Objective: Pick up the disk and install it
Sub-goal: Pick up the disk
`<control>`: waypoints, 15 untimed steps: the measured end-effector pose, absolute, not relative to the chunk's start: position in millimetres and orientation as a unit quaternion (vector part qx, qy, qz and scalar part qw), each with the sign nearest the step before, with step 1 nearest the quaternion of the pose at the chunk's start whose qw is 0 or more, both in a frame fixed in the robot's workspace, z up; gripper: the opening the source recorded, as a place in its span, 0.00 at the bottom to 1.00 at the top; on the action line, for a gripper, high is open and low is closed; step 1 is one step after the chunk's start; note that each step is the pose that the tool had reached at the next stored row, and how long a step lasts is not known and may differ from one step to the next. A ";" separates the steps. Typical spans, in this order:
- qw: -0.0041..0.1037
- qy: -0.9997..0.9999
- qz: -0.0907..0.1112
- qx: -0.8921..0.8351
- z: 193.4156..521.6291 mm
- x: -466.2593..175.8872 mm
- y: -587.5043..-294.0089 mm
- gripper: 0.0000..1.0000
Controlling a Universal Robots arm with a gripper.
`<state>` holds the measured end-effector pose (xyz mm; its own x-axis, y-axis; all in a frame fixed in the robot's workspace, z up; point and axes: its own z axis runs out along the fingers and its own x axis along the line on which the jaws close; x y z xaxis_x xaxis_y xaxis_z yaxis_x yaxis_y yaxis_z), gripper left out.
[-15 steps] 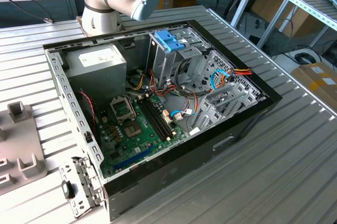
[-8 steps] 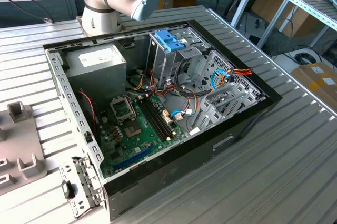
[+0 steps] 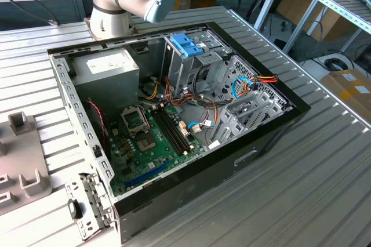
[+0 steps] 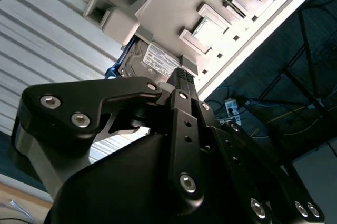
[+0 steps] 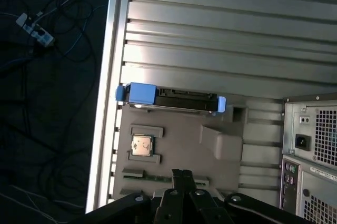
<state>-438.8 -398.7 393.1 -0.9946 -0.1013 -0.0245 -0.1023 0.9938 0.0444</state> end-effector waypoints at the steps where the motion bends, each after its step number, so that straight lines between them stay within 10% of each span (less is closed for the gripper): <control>1: 0.011 0.998 0.023 -0.053 393.1 -438.8 -398.7 0.10; 15: 0.010 0.994 0.023 -0.102 393.1 -438.8 -398.7 0.10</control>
<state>-438.8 -398.7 393.1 -0.9791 -0.2017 -0.0245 -0.2027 0.9782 0.0443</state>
